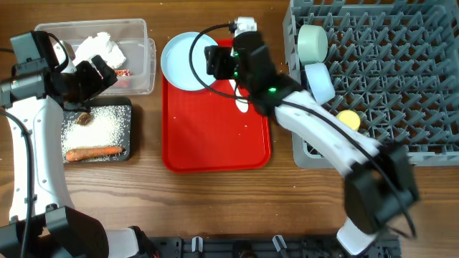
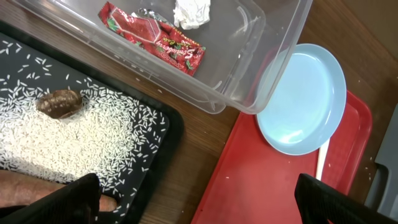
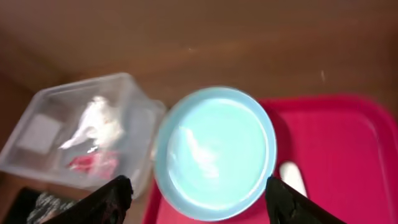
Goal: Sort waste into correct bins and load items into the dishwasher rack
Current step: 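Grasp the edge of the light-blue plate with the right gripper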
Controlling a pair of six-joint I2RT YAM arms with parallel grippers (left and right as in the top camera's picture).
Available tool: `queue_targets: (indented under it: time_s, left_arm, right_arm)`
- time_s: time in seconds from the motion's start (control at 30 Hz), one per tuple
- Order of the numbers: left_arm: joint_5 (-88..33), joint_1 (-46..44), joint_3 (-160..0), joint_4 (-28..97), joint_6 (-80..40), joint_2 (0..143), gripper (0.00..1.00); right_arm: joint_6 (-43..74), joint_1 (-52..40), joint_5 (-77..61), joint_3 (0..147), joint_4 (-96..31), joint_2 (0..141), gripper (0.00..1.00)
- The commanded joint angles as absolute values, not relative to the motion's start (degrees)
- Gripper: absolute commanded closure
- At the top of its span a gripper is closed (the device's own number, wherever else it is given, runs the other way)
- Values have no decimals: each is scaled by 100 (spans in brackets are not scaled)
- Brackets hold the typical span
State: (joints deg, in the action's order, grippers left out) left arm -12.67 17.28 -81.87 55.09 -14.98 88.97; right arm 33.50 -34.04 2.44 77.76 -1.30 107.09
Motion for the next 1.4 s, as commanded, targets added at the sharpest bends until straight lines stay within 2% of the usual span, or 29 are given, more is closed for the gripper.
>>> queue_targets:
  time_s: [0.0, 0.13, 0.33, 0.63, 0.67, 0.77, 0.87, 0.9, 1.13, 1.27, 1.37]
  left_arm:
    - [-1229, 1754, -8197, 5494, -1549, 8892, 0]
    - [-1229, 1754, -8197, 5494, -1549, 8892, 0]
    - [-1232, 1754, -8197, 5494, -1549, 8892, 0]
    - [-1229, 1754, -8197, 5494, -1549, 8892, 0]
    - [-1229, 1754, -8195, 5496, -1549, 8892, 0]
    - [-1229, 1754, -8197, 5494, -1549, 8892, 0]
    - [-1229, 1754, -8197, 5494, -1549, 8892, 0]
    - [-1229, 1754, -8197, 5494, -1549, 8892, 0]
    - [-1229, 1754, -8197, 5496, -1549, 8892, 0]
    - [-1229, 1754, -8197, 5494, -1549, 8892, 0]
    - [-1229, 1754, -8195, 5494, -1549, 8892, 0]
  right_arm:
    - [4289, -3428, 370, 7808, 3, 11496, 30]
    - [4641, -3446, 364, 7808, 156, 11998, 31]
    - [5210, -3465, 401, 7808, 607, 12468, 42]
    - [5596, -3605, 657, 7811, 1033, 12853, 50]
    - [5596, -3605, 668, 7811, 1031, 12864, 52]
    - [5557, -3605, 663, 7811, 939, 12873, 65]
    - [5507, -3605, 473, 7819, 432, 12870, 84]
    - [5459, -3605, 408, 7828, 242, 12870, 88]
    - [5365, -3472, 123, 7968, -1131, 12560, 89]
    - [4842, -3398, 233, 7970, -1765, 12046, 95]
    - [4309, -3398, 316, 7970, -2217, 11609, 96]
